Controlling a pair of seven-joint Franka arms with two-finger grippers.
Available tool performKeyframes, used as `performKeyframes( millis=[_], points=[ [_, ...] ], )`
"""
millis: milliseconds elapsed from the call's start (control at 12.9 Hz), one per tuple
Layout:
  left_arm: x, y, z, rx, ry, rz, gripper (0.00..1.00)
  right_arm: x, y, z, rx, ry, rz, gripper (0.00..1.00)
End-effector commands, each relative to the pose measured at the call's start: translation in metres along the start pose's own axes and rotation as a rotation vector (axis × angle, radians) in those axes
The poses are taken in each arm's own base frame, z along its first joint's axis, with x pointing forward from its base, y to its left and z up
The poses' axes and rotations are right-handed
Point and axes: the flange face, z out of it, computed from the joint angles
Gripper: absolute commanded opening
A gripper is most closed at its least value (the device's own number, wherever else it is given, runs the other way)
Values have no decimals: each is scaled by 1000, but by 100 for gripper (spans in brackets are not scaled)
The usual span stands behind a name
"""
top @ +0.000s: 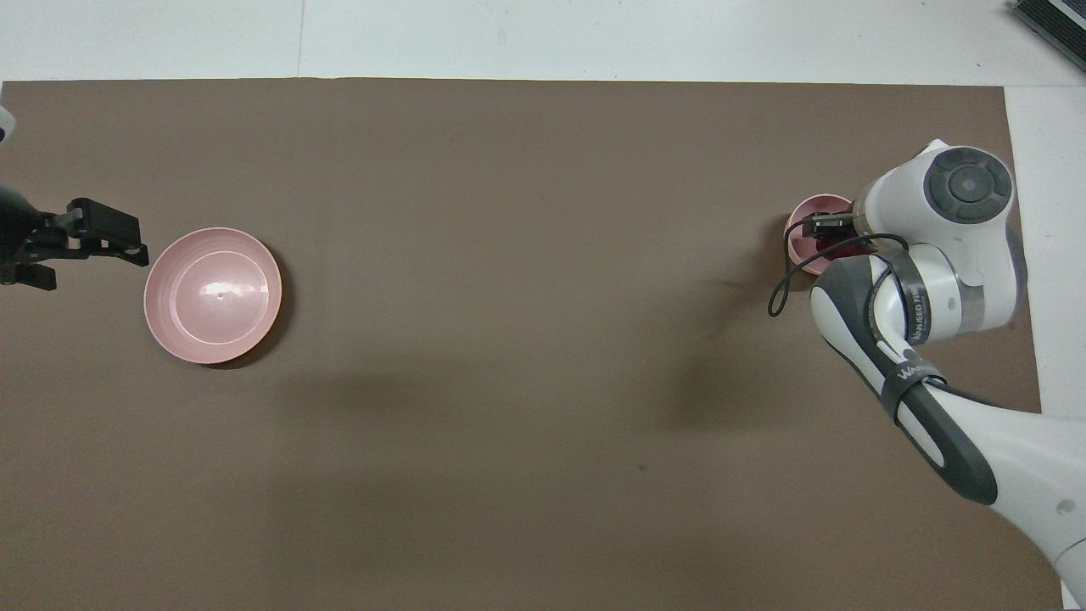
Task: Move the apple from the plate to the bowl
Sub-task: 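Lower the apple into the pink bowl and open the right gripper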
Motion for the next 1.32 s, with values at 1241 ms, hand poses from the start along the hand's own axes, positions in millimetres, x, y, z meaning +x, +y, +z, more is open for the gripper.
performKeyframes(
  millis=[1241],
  points=[
    [-45, -12, -52, 2, 38, 154, 100, -40, 52, -281, 232, 10, 232, 100]
  ],
)
